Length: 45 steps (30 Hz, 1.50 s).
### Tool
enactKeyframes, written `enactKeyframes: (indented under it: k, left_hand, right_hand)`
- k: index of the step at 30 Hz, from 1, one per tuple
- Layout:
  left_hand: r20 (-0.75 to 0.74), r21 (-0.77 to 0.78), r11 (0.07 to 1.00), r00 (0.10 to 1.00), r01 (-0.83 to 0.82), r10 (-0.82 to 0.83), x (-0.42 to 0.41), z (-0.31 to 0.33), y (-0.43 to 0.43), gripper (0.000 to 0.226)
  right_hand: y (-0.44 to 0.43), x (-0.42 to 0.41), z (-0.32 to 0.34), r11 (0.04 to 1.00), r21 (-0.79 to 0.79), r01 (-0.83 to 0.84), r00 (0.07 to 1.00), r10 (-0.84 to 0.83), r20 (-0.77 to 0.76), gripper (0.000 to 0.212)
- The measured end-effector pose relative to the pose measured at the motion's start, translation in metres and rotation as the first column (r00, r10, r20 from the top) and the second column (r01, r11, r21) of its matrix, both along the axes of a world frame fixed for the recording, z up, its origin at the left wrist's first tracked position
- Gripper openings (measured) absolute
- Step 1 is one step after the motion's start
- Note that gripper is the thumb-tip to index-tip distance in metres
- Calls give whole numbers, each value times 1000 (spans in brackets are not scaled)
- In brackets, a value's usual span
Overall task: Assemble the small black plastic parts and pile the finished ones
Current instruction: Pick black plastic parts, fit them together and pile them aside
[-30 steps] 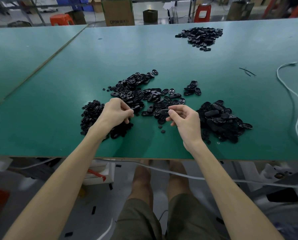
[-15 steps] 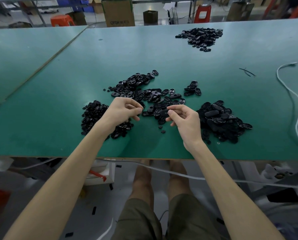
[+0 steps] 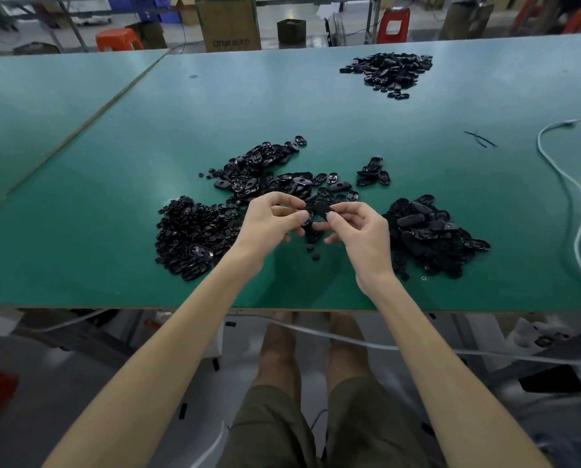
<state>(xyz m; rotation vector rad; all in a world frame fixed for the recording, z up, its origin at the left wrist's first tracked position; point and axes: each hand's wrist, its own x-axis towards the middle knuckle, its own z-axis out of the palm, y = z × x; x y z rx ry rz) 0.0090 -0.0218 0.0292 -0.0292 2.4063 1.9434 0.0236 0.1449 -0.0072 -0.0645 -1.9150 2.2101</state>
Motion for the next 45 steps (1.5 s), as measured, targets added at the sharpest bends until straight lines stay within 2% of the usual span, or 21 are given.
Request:
enactKeyframes:
  k: [6, 10, 25, 32, 36, 40, 43, 45]
  left_hand:
    - [81, 142, 989, 996, -32, 21, 4, -6, 16, 26]
    - [99, 198, 979, 995, -44, 25, 4, -8, 22, 21]
    - [128, 296, 954, 992, -47, 10, 5, -12, 23, 17]
    - [82, 296, 954, 997, -40, 16, 6, -18, 20, 12]
    - [33, 302, 953, 999, -1, -9, 8, -19, 19, 22]
    - [-56, 198, 979, 997, 56, -45, 6, -18, 15, 21]
    - [-42, 170, 982, 996, 79, -73, 4, -18, 11, 16]
    - [-12, 233, 967, 995, 100, -100, 4, -19, 10, 17]
  right_hand:
    - [1, 0, 0, 999, -19, 29, 1000, -29, -3, 6]
    - [3, 1, 1, 998, -55, 24, 1000, -25, -17, 8]
    - [3, 0, 0, 999, -28, -40, 999, 39, -28, 11]
    - [4, 1, 1, 997, -24, -76, 997, 75, -31, 11]
    - [5, 0, 0, 997, -16, -70, 997, 69, -37, 12]
    - [5, 0, -2, 996, 52, -68, 996, 71, -56, 14]
    - [5, -1, -3, 997, 49, -53, 997, 56, -46, 9]
    - [6, -1, -3, 999, 26, -45, 999, 45, -30, 6]
